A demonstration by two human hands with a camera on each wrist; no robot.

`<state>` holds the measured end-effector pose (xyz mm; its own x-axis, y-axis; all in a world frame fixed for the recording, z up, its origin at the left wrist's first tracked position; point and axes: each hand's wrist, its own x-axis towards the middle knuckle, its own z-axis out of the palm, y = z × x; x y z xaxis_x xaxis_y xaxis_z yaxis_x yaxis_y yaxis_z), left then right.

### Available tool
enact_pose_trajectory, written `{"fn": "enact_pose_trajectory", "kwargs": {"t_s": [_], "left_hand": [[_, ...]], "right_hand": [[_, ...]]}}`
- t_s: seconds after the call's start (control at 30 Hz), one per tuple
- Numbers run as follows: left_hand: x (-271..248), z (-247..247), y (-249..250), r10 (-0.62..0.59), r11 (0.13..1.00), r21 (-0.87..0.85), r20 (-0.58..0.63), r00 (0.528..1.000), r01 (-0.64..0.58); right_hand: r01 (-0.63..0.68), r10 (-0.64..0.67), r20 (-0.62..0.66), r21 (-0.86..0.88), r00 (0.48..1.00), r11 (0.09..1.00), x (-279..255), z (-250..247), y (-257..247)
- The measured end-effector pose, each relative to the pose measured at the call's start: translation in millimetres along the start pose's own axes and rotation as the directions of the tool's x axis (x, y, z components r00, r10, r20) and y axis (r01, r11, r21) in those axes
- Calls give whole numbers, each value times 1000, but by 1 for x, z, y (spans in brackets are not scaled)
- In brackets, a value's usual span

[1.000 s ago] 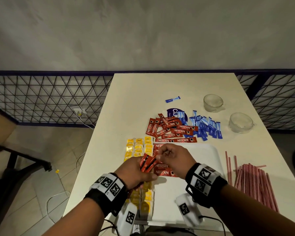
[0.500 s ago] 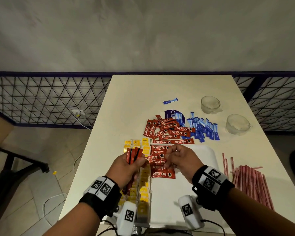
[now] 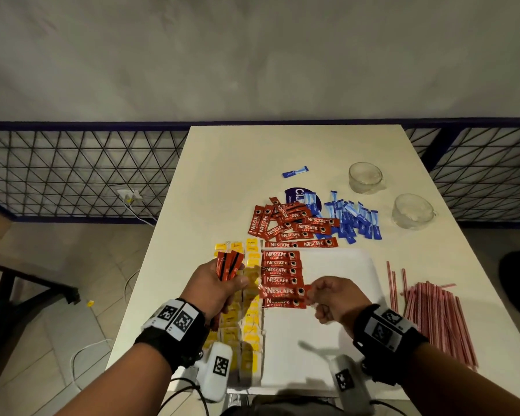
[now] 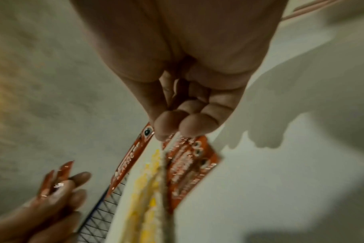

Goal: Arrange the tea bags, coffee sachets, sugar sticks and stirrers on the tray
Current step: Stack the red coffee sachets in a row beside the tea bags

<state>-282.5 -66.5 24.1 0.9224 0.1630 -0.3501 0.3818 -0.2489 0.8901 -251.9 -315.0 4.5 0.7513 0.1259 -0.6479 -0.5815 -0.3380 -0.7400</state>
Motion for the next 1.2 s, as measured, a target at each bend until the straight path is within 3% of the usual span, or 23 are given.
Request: {"fn": "enact_pose_trajectory", "kwargs": {"t_s": [0.17,0.27,0.47,0.73,1.03,1.2], "left_hand": [[0,-17,-18,-37,999,39,-28,999,38],[-2,-18,-24,-51,998,45,-6,999,51],[-4,-25,-29,-67,997,36,32,997,65],[-5,-34,-29,-58,998,24,47,997,57],[-3,-32,-30,-50,998,40,40,998,49],[-4,-32,-30,-48,998,43,39,998,47]], "right_hand": [[-182,174,-68,-142,982,973,-1,-5,36],[-191,181,-64,-269,981,944,3,7,41],[-304,267,-155,-307,951,902,15,30,33],[-307,229,-231,-399,946,864,19,37,28],[-257,200,-189,-358,961,898,15,30,31],[-238,175,-175,-463,969,854,16,34,30]]}}
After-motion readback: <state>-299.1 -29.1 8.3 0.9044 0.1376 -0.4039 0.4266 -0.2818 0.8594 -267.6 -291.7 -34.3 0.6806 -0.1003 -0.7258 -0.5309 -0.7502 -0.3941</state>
